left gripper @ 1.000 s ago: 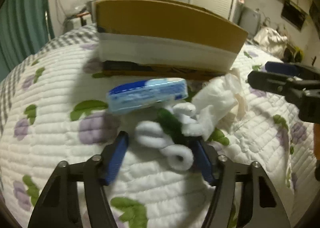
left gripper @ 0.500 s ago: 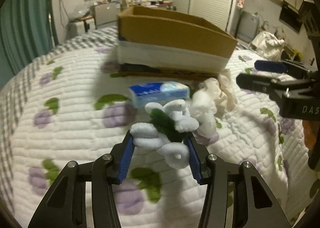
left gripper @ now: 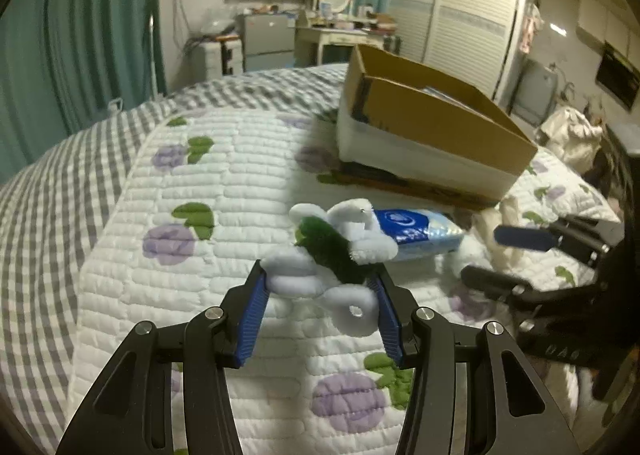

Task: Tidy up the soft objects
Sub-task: 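Grasp the white fuzzy toy with the left tool while the right tool grasps a white sock, then carry the fuzzy toy and the sock with both tools over the box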

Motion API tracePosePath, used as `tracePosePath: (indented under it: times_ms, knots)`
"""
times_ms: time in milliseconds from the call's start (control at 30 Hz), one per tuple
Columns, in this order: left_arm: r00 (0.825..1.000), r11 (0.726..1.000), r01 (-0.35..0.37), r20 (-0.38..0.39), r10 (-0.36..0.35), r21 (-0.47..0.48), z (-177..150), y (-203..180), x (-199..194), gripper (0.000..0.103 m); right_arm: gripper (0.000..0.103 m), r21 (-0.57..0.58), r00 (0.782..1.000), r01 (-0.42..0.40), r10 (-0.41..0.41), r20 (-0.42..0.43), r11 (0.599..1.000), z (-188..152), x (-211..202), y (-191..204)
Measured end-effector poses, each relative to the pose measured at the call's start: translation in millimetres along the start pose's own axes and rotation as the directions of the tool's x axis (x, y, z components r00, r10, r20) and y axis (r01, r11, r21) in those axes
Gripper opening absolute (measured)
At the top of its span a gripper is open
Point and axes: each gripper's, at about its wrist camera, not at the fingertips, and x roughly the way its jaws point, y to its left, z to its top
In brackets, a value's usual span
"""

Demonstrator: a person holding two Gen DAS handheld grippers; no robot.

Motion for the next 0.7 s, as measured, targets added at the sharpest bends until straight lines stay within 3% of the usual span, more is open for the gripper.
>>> tracePosePath:
  times_ms: [167,267,400,700]
  knots:
    - [1.0,1.0,0.008,-0.009,-0.008,0.001,-2,-2,3,0.049,0.055,-0.022,0.999,0.018,-0.019,-0.049,1.0,6,20,14]
    - [1.0,1.0,0.011,-0.011,-0.011,0.011,-4,-5,1,0.049,0.031,-0.015,0.995,0.056,-0.057,-0.085,0.998,6,29,10]
    - [1.0,0.999,0.014,-0.011,-0.014,0.03,-6,-12,-2,0.049,0.021,0.039,0.997,0.021,-0.018,-0.069,0.999,4,17,-5]
    - [0.999,0.996,0.048,-0.017,-0.047,0.069,-7,-34,-21,0.049,0.019,0.06,0.997,-0.066,0.064,0.035,0.996,-3,-43,-13]
